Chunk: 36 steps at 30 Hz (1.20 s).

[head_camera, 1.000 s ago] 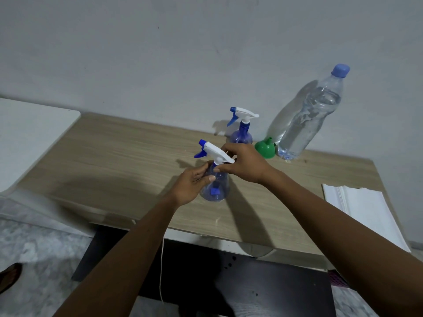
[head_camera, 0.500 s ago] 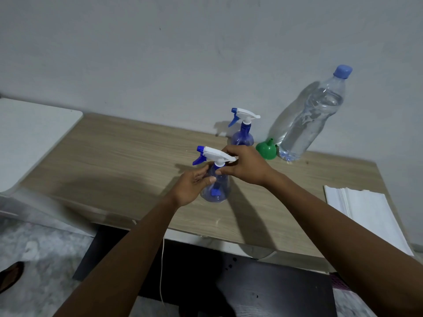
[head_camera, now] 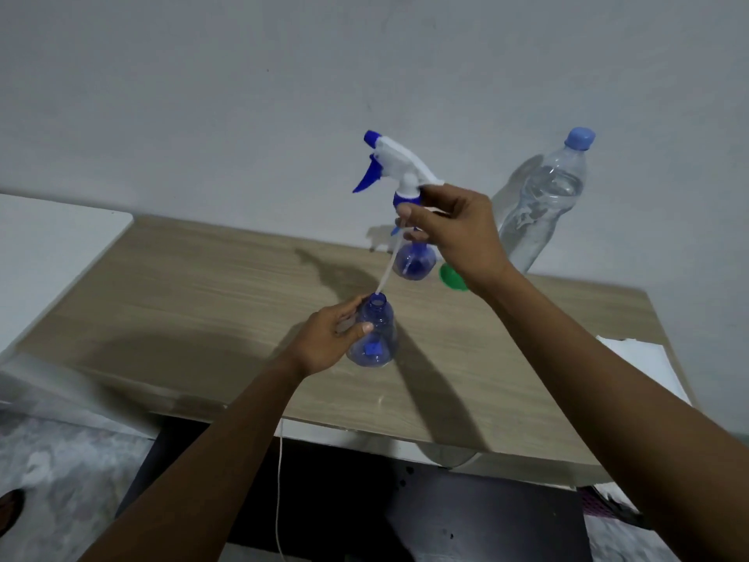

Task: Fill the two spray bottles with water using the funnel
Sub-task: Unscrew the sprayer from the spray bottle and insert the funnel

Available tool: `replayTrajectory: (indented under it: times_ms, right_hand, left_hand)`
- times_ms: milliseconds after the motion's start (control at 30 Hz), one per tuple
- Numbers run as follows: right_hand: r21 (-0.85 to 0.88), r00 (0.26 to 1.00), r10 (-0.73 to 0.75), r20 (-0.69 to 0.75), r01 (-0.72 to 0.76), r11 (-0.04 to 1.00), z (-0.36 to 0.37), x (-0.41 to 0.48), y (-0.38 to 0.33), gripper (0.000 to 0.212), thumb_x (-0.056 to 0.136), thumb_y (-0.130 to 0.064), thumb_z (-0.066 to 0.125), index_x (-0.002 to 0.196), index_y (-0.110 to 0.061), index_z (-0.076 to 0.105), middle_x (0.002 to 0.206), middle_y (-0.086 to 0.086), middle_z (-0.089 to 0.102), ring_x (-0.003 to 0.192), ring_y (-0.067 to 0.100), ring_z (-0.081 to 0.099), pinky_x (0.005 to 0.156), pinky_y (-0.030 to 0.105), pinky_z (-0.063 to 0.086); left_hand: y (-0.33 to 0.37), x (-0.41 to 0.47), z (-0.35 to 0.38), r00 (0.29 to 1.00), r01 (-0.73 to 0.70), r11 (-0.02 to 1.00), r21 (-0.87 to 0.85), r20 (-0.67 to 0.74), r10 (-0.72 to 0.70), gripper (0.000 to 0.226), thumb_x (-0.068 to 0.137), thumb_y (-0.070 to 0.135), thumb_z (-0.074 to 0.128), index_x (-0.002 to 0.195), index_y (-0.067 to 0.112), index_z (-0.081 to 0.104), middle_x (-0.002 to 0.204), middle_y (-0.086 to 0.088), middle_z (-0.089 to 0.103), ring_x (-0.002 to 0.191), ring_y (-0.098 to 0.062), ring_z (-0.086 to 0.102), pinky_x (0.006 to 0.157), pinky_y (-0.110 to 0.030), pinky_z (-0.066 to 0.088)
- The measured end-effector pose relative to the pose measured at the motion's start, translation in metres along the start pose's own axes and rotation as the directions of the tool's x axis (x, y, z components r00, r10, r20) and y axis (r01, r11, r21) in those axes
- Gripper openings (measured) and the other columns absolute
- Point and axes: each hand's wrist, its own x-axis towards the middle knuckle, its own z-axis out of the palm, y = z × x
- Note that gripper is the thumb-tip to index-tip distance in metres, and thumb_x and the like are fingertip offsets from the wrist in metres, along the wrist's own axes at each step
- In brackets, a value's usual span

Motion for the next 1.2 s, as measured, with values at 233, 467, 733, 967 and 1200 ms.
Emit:
replayTrajectory:
  times_ms: [233,467,733,967,1200]
  right_hand:
    - [-0.318,0.992,-0.049,-0.12,0.008,0.948,-0.014,0.022,0.039,0.038,0.076,-0.019,0.086,0.113,-0.02,0.077,0.096,-0.002,0.079,0.083,0.018,0.076,0.083,0.044,0.062]
    - [-0.707,0.944,0.327,-0.044,-0.261,0.658,-0.006,-0.005,0.161,0.033,0.073,-0.032,0.085,0.106,-0.029,0.08,0.093,-0.003,0.079,0.083,0.019,0.072,0.078,0.038,0.057]
    - [-0.734,0.897,0.443,0.005,-0.298,0.61,0.013,0.0,0.197,0.034,0.071,-0.035,0.076,0.105,-0.032,0.079,0.098,-0.003,0.078,0.089,0.023,0.07,0.074,0.03,0.051]
    - [-0.706,0.913,0.407,0.009,-0.282,0.649,0.011,-0.005,0.202,0.027,0.075,-0.029,0.078,0.102,-0.027,0.081,0.091,-0.002,0.079,0.085,0.019,0.072,0.077,0.034,0.057]
    - [-0.56,0.898,0.311,-0.311,-0.438,0.704,-0.036,0.009,0.193,0.039,0.085,-0.039,0.078,0.118,-0.02,0.071,0.1,0.003,0.076,0.094,0.02,0.07,0.084,0.035,0.054]
  left_hand:
    - [0.011,0.008,0.009,0.998,-0.008,0.999,-0.032,-0.07,0.006,0.063,0.083,0.025,0.086,0.14,0.024,0.062,0.136,0.011,0.067,0.128,-0.005,0.06,0.113,-0.034,0.048]
    - [0.008,0.006,0.017,0.997,-0.049,0.995,-0.091,-0.059,0.044,0.047,0.085,0.016,0.082,0.128,0.028,0.07,0.118,0.009,0.077,0.116,-0.009,0.069,0.108,-0.035,0.052]
    - [0.005,0.009,0.015,0.997,-0.075,0.997,-0.022,-0.029,0.074,0.052,0.08,0.027,0.079,0.129,0.037,0.067,0.119,0.003,0.076,0.117,-0.023,0.068,0.108,-0.046,0.05]
    - [0.003,0.01,0.013,0.997,-0.062,0.998,-0.006,-0.037,0.062,0.053,0.081,0.018,0.086,0.131,0.025,0.069,0.121,0.009,0.075,0.119,-0.007,0.068,0.11,-0.038,0.051]
    - [0.01,0.026,0.011,0.999,-0.038,0.999,0.035,0.035,0.037,0.059,0.068,0.026,0.094,0.122,0.014,0.076,0.114,0.004,0.079,0.113,-0.013,0.071,0.108,-0.04,0.053]
